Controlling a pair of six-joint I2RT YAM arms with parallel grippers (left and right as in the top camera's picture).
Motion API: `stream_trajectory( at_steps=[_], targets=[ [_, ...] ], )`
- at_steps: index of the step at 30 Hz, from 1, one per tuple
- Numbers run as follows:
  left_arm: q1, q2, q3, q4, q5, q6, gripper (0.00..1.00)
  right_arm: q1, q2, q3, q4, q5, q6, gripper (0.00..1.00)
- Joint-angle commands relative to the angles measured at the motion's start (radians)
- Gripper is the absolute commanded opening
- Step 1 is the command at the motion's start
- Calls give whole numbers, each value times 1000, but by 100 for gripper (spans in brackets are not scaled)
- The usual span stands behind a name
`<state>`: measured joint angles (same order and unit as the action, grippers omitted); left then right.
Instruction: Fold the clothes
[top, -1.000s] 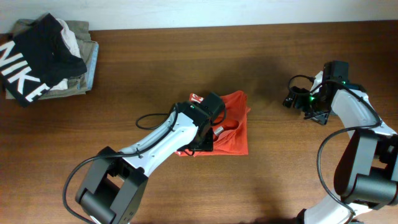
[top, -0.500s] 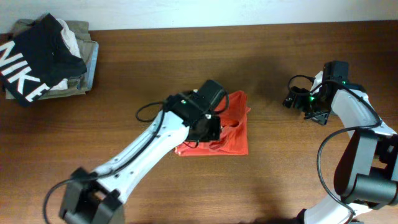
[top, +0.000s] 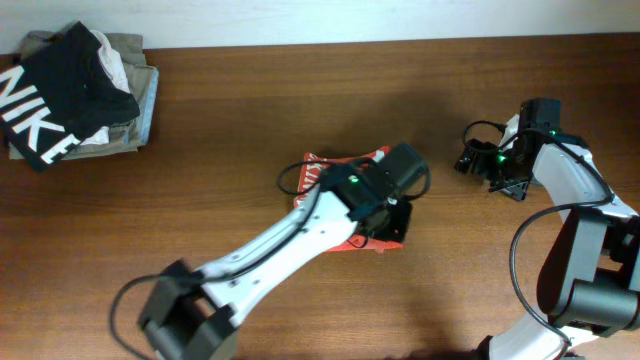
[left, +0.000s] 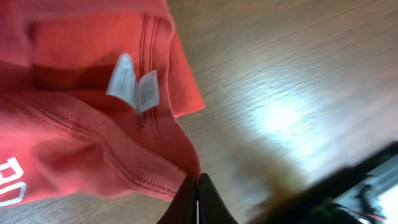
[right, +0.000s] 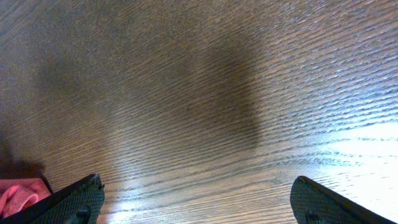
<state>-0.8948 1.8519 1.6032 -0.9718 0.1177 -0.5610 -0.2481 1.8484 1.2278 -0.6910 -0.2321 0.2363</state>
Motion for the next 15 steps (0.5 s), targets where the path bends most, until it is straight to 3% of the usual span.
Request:
stream_trajectory(
  at_steps=[1,3,5,6,9,11,13,14,15],
  targets=[
    [-22,158,12,6,-5,106,13,-2,-19,13,0,8,7,99],
    [-24,209,13,23,104,168,15,-2,-19,13,0,8,7,99],
    [-23,193,37,11,104,225,60,-2,-19,13,0,8,7,99],
    [-14,167,104,-33,93,272,99,-2,-19,13,0,8,7,99],
    [94,114,263,-105,0,245,99,-2,-19,13,0,8,7,99],
    [196,119,265,-79,1,207,98,-2,-19,13,0,8,7,99],
    [251,133,264,-40,-3,211,92,-2,-19,13,0,8,7,99],
    [255,158,264,10,-3,220,83,-2,-19,13,0,8,7,99],
    [252,180,264,47,-3,266,83,-2,-19,13,0,8,7,99]
  ],
)
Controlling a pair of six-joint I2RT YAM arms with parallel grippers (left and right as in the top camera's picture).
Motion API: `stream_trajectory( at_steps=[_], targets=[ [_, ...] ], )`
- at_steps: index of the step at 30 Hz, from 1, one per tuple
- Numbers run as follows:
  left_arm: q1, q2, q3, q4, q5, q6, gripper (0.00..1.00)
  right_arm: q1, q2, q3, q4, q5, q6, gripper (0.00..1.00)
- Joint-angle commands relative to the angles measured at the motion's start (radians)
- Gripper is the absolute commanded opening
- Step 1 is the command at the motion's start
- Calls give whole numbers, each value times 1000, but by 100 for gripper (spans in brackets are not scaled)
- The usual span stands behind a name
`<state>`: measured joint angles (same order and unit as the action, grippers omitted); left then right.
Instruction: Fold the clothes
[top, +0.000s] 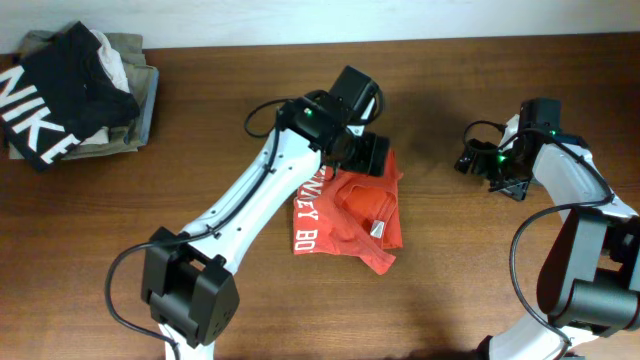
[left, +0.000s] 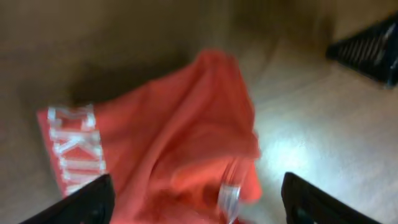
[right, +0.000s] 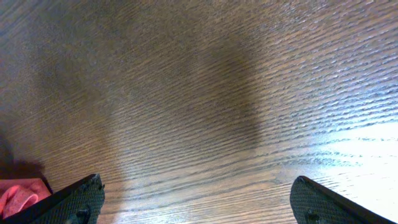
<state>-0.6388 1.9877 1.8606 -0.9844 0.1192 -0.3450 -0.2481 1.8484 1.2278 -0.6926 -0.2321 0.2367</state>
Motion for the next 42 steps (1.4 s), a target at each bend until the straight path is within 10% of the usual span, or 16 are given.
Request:
stream_trajectory(
  at_steps=[1,11,13,17,22,24,25,27,29,32,35,42],
  targets=[
    [-10,58,6,74,-12,100,83,-2,-19,13,2,8,7,99],
    [-116,210,6,188,-142,183,77,-2,-19,13,2,8,7,99],
    [-119,212,6,205,-142,183,63,-2,-19,13,2,8,7,99],
    [-119,215,6,217,-142,182,0,-2,-19,13,2,8,7,99],
    [-117,217,24,277,-143,152,0,-2,-19,13,2,8,7,99],
    [-105,217,33,276,-140,152,9,-2,-19,13,2,8,7,99],
    [-105,217,33,243,-125,152,45,-2,-19,13,2,8,7,99],
    [-106,217,33,163,-112,120,82,-2,-19,13,2,8,7,99],
    [-110,220,33,138,-78,45,85,-2,-19,13,2,8,7,99],
    [-127,257,33,163,-78,42,64,-2,-19,13,2,8,7,99],
    [-124,284,39,173,-92,43,3,-2,-19,13,2,8,7,99],
    [-124,284,274,100,-154,43,1,-2,-19,13,2,8,7,99]
  ],
)
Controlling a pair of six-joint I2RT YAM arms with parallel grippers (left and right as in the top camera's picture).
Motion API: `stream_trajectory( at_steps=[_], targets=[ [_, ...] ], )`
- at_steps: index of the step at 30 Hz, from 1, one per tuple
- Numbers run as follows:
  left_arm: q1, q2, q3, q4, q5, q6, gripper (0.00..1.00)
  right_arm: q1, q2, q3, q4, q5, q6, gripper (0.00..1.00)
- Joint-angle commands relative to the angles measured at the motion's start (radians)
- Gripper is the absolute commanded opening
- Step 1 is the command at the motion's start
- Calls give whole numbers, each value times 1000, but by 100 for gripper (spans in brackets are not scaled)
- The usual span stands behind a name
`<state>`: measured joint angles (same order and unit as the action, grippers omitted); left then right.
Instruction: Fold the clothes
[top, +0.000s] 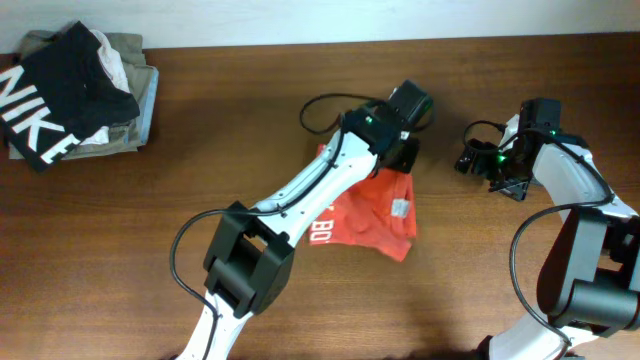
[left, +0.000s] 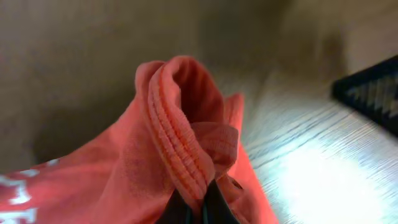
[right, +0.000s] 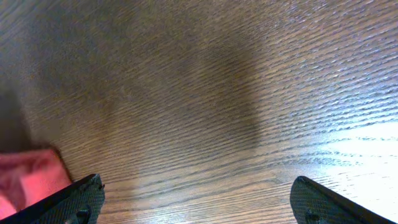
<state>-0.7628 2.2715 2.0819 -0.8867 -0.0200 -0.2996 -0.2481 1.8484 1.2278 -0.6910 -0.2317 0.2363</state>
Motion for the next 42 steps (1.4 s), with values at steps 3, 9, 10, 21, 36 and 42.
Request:
stream_trajectory(
  at_steps=[3,9,10,21,36,42],
  targets=[
    [0,3,53,76,-41,-3,16,-2,-19,13,0,8,7,99],
    [0,123,53,238,-41,-3,25,-2,-19,13,0,8,7,99],
    [0,94,68,185,-40,-3,28,-2,-19,13,0,8,7,99],
    [-32,-61,-35,-187,84,-3,49,-2,-19,13,0,8,7,99],
    [-82,-60,-293,181,39,-186,49,-2,-19,13,0,8,7,99],
    [-106,-40,-331,252,38,-186,49,-2,-19,13,0,8,7,99]
  ],
)
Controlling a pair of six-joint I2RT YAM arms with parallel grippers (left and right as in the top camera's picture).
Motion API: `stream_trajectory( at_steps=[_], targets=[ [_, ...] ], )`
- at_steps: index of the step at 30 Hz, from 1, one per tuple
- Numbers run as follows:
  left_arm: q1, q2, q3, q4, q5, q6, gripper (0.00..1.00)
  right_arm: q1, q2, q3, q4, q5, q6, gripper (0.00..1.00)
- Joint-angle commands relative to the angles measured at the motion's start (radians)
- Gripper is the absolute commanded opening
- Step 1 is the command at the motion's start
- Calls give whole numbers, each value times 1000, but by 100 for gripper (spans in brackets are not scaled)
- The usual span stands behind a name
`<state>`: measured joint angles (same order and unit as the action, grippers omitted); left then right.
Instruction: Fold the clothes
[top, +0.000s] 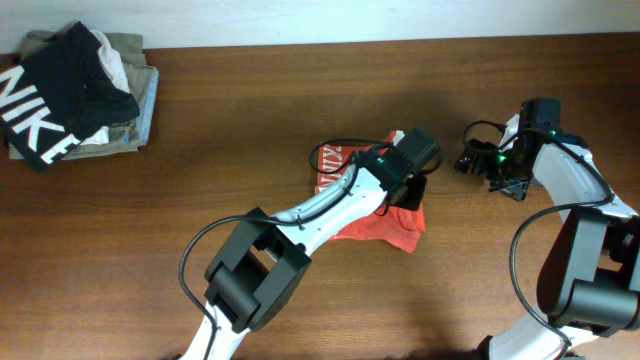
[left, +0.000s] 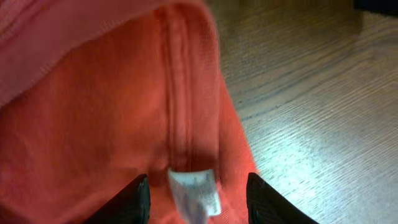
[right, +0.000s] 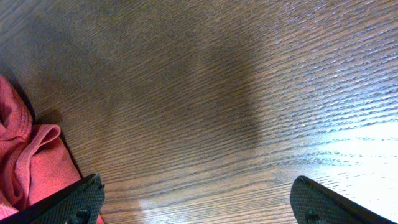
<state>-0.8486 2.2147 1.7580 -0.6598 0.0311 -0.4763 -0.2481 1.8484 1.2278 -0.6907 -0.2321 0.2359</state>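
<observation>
A red garment (top: 365, 215) with white lettering lies folded in the middle of the wooden table (top: 200, 250). My left gripper (top: 408, 188) hovers over its right part. The left wrist view shows this gripper (left: 198, 200) open, with the red cloth (left: 93, 124) and its white label (left: 196, 190) under the gap between the fingers. Further right, my right gripper (top: 482, 162) stays apart from the garment. In its own view the right gripper (right: 198, 199) is wide open over bare wood, with a red fold (right: 25, 168) at the left edge.
A pile of clothes (top: 75, 90), with a black piece lettered in white on top, sits at the back left corner. The table's far edge (top: 320, 42) runs along the top of the overhead view.
My left gripper was shut on a rolled hem at the garment's back right. It is now open and further forward over the cloth. The garment lies narrower. The right arm is unmoved.
First my left gripper was shut on the garment's front edge. Then it was open at the back, the garment spread out. Later it was shut on the hem at the back right. Now it is open over the folded garment. The right gripper stayed open.
</observation>
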Motion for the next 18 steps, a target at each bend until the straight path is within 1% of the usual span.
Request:
stream_trajectory(
  at_steps=[1,2,3,5,6,7,8,10,15,16,18],
  targets=[
    [-26,37,-7,36,-13,-10,50,-2,-19,13,0,8,8,99],
    [-26,54,-7,35,-13,-10,49,-2,-19,13,0,8,8,99],
    [-26,57,-7,38,-13,-10,43,-2,-19,13,0,8,8,98],
    [-26,57,-7,55,-13,-9,38,-2,-19,13,0,8,8,99],
    [-26,57,-7,54,-13,-9,38,-2,-19,13,0,8,8,99],
    [-26,57,-7,53,-31,-9,43,-2,-19,13,0,8,8,99],
    [-26,57,-7,43,-81,-9,45,-2,-19,13,0,8,8,99],
    [-24,57,-5,22,-154,-9,45,-2,-19,13,0,8,8,99],
    [-24,61,-3,-3,-151,-9,43,-2,-19,13,0,8,8,99],
    [-24,61,-3,-3,-147,-9,32,-2,-19,13,0,8,8,99],
    [-24,61,-3,-7,-143,-9,4,-2,-19,13,0,8,8,99]
  ],
)
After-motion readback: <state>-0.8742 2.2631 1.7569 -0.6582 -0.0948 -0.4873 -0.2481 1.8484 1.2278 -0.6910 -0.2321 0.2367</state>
